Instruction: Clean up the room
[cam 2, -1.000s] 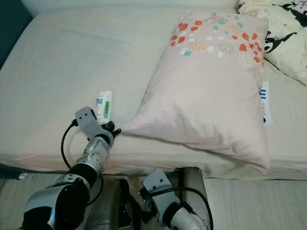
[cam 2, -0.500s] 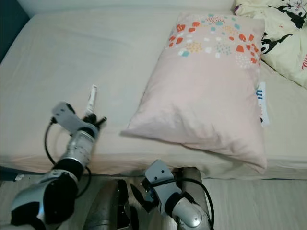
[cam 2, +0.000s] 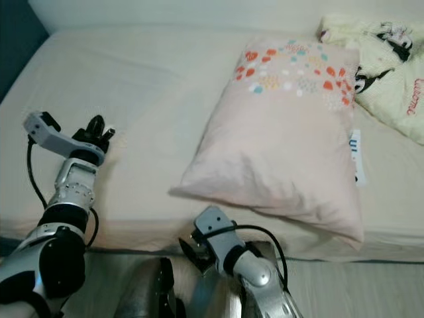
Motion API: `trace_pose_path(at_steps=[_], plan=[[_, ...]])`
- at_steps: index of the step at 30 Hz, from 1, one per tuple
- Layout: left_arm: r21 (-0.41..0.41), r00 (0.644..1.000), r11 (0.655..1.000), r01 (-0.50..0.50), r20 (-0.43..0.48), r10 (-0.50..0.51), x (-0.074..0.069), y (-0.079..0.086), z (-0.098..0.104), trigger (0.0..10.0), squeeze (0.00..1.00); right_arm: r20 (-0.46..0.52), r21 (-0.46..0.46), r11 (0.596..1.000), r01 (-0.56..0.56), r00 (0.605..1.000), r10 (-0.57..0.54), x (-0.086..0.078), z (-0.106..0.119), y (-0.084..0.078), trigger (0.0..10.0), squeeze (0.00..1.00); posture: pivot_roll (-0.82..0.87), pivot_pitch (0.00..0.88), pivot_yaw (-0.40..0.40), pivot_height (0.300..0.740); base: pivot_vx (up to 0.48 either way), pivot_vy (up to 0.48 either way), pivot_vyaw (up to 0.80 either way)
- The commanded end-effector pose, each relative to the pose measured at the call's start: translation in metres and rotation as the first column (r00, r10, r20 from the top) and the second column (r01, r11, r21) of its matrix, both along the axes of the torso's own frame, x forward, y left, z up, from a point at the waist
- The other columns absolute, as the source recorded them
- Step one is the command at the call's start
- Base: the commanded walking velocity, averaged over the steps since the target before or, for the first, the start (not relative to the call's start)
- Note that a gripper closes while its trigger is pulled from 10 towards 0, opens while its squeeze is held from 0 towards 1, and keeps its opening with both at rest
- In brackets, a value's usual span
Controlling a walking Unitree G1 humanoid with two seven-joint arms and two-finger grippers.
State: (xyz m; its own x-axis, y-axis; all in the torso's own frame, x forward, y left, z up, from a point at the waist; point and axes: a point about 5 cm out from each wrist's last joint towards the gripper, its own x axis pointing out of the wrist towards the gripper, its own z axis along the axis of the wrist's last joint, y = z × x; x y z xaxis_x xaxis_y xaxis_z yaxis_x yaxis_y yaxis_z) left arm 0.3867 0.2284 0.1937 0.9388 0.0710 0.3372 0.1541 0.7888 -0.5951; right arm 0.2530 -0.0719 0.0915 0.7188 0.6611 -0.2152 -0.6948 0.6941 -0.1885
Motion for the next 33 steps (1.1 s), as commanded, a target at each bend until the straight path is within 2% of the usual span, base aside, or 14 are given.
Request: trace_pose_path(at_steps=[1,2,3,4,5,6,7,9,11,19,26,28,29,33], plan=[[0.05,0.999,0.999,0.015,-0.049,-0.013,-0.005,-0.004,-0.017,0.0,0.0,-0.033,0.0,1.0,-0.001,0.999,0.001,-0.003,-0.009,-0.002,10.0,0.0,-0.1,0.219,0.016,0.606,0.0,0.0,0.0],[0.05,0.999,0.999,0.015,-0.049,-0.013,-0.005,-0.004,-0.017,0.0,0.0,-0.033,0.0,1.0,-0.001,0.999,0.001,-0.003,-0.009,-0.002,10.0,0.0,-0.1,0.219,0.016,0.606,0.0,0.0,0.0],[0.091,0.997,0.996,0.013,-0.071,-0.006,-0.007,-0.006,-0.022,0.0,0.0,-0.031,-0.001,1.0,-0.002,1.0,0.002,-0.002,-0.008,-0.003,10.0,0.0,-0.1,0.219,0.016,0.606,0.0,0.0,0.0],[0.194,0.993,0.981,-0.002,-0.117,0.025,-0.009,-0.01,-0.031,0.0,0.0,-0.03,-0.002,1.0,-0.002,1.0,0.002,-0.003,-0.009,-0.002,10.0,0.0,-0.1,0.217,0.014,0.606,0.0,0.0,0.0],[0.295,0.985,0.956,-0.004,-0.162,0.054,-0.011,-0.015,-0.041,4.1,0.38,-0.029,-0.001,1.0,-0.003,1.0,0.003,-0.004,-0.009,-0.002,10.0,0.0,-0.1,0.225,0.015,0.606,0.0,0.0,0.0],[0.363,0.977,0.932,0.009,-0.203,0.07,-0.012,-0.019,-0.049,10.0,1.0,-0.031,-0.002,1.0,-0.004,1.0,0.004,-0.005,-0.01,-0.001,10.0,0.0,-0.1,0.224,0.015,0.606,0.0,0.0,0.0],[0.363,0.977,0.932,0.009,-0.203,0.07,-0.012,-0.019,-0.049,10.0,1.0,-0.031,-0.002,1.0,-0.004,1.0,0.004,-0.005,-0.01,-0.001,10.0,0.0,-0.1,0.224,0.015,0.606,0.0,0.0,0.0],[0.43,0.964,0.903,0.021,-0.249,0.096,-0.014,-0.023,-0.059,10.0,1.0,-0.032,-0.007,1.0,-0.009,0.999,0.009,-0.006,-0.013,0.0,10.0,0.0,-0.1,0.223,0.017,0.606,0.0,0.0,0.0],[0.438,0.958,0.899,0.012,-0.262,0.115,-0.013,-0.027,-0.06,10.0,1.0,-0.033,-0.005,1.0,-0.006,0.999,0.006,-0.005,-0.013,-0.001,10.0,0.0,-0.1,0.227,0.017,0.606,0.0,0.0,0.0],[0.434,0.953,0.901,0.007,-0.276,0.126,-0.012,-0.032,-0.061,10.0,1.0,-0.033,-0.001,1.0,0.009,0.999,-0.009,-0.001,-0.013,-0.004,10.0,0.0,-0.1,0.218,0.019,0.606,0.0,0.0,0.0],[0.411,0.924,0.911,-0.039,-0.332,0.19,-0.019,-0.033,-0.078,10.0,1.0,-0.041,0.015,1.0,0.023,0.999,-0.023,0.009,-0.016,-0.001,10.0,0.0,-0.08,0.178,0.023,0.606,0.0,0.0,0.0],[0.427,0.912,0.903,-0.044,-0.353,0.211,-0.021,-0.033,-0.084,10.0,1.0,-0.046,0.031,0.999,0.013,0.999,-0.012,0.009,-0.016,0.0,10.0,0.0,-0.07,0.165,0.022,0.606,0.0,0.0,0.0],[0.463,0.89,0.886,-0.029,-0.392,0.235,-0.03,-0.032,-0.1,10.0,0.0,-0.067,0.032,0.999,0.005,0.998,-0.003,0.011,-0.021,0.003,10.0,0.0,-0.06,0.143,0.02,0.616,0.0,0.0,0.0],[0.443,0.854,0.896,-0.034,-0.453,0.257,-0.044,-0.027,-0.121,10.0,0.0,-0.091,0.017,1.0,0.0,0.996,0.002,0.012,-0.03,0.003,10.0,0.0,-0.05,0.124,0.015,0.631,0.0,0.0,0.0]])
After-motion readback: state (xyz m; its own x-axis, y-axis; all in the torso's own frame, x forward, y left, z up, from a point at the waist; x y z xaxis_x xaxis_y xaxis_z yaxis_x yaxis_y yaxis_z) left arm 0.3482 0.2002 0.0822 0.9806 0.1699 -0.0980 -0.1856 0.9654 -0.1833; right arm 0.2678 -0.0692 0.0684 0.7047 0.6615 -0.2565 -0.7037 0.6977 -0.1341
